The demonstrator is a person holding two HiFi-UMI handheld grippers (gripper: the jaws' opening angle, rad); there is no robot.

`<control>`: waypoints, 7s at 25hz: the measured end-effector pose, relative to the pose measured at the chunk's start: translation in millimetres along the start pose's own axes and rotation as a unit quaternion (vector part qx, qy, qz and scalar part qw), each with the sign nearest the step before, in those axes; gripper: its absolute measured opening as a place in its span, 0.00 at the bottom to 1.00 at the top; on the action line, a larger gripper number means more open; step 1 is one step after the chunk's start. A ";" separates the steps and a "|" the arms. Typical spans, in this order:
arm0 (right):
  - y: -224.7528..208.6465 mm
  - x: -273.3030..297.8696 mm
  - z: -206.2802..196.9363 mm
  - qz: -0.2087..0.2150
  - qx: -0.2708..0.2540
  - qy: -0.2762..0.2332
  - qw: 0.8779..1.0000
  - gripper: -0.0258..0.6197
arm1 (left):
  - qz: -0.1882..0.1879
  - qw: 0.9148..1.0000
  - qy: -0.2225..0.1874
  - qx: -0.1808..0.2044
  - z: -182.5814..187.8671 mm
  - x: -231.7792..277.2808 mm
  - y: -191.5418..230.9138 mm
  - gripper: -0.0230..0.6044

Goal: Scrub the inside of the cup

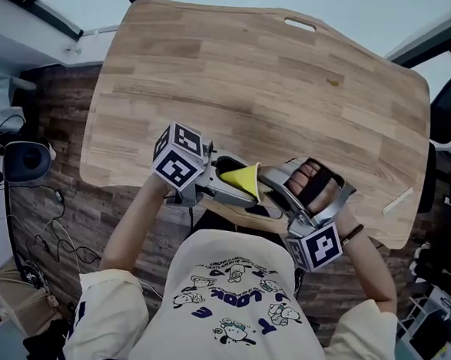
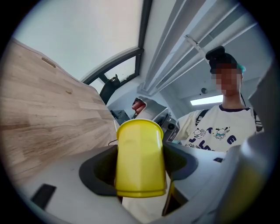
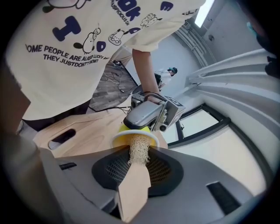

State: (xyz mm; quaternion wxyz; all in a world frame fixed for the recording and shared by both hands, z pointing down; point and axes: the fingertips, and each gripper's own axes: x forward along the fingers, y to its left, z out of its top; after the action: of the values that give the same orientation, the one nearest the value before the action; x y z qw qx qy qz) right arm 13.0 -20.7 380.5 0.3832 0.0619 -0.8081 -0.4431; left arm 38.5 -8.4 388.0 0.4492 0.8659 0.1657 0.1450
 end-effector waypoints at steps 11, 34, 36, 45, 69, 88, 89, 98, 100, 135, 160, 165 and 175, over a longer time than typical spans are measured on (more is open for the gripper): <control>-14.9 -6.2 13.0 -0.059 -0.084 0.009 0.995 0.19 | -0.066 0.997 -0.013 -0.026 6.3 -5.5 -16.7 0.54; -3.9 9.7 -8.8 0.058 0.156 -0.002 0.986 0.18 | 0.102 0.982 0.083 0.136 7.4 -8.4 12.7 0.54; -3.7 10.1 -9.1 0.067 0.183 -0.006 0.981 0.18 | 0.113 0.977 0.093 0.153 7.6 -8.8 13.7 0.54; 1.4 7.5 -8.2 0.130 0.319 -0.031 0.938 0.18 | 0.147 0.952 0.142 0.229 4.7 -4.9 14.4 0.54; 13.8 15.5 -10.6 0.205 0.575 -0.070 0.789 0.18 | 0.253 0.828 0.248 0.435 -6.8 -5.5 28.0 0.54; 1.6 -8.4 -5.9 0.292 0.780 -0.205 0.514 0.18 | 0.269 0.667 0.268 0.641 7.7 4.4 7.7 0.54; -0.1 -10.1 -5.9 0.295 0.788 -0.213 0.497 0.18 | 0.272 0.657 0.268 0.650 8.5 4.9 6.4 0.55; -10.0 -20.2 -9.8 0.316 0.834 -0.270 0.363 0.18 | 0.293 0.595 0.258 0.702 16.9 9.1 1.8 0.55; -10.8 -21.3 -10.8 0.319 0.838 -0.276 0.348 0.18 | 0.298 0.591 0.254 0.706 19.7 9.7 1.0 0.55; 10.0 1.4 -28.2 0.178 0.635 -0.031 0.751 0.17 | 0.337 0.697 0.288 0.563 7.6 10.6 35.5 0.55; 24.1 9.5 -16.8 0.133 0.333 0.042 0.932 0.17 | 0.264 0.865 0.245 0.349 -13.4 11.3 35.4 0.55; 25.6 9.6 -14.3 0.123 0.263 0.045 0.956 0.17 | 0.235 0.896 0.227 0.302 -17.5 12.2 33.2 0.55; 17.7 5.3 -4.9 0.061 0.125 0.041 0.990 0.17 | 0.165 0.949 0.171 0.206 -15.8 9.3 20.4 0.55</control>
State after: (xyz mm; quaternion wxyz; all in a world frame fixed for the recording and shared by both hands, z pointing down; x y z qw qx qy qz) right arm 16.9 -15.7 398.5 0.4317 0.0783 -0.8427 -0.3120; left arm 43.7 -4.0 414.5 0.1959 0.9170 0.1210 0.3259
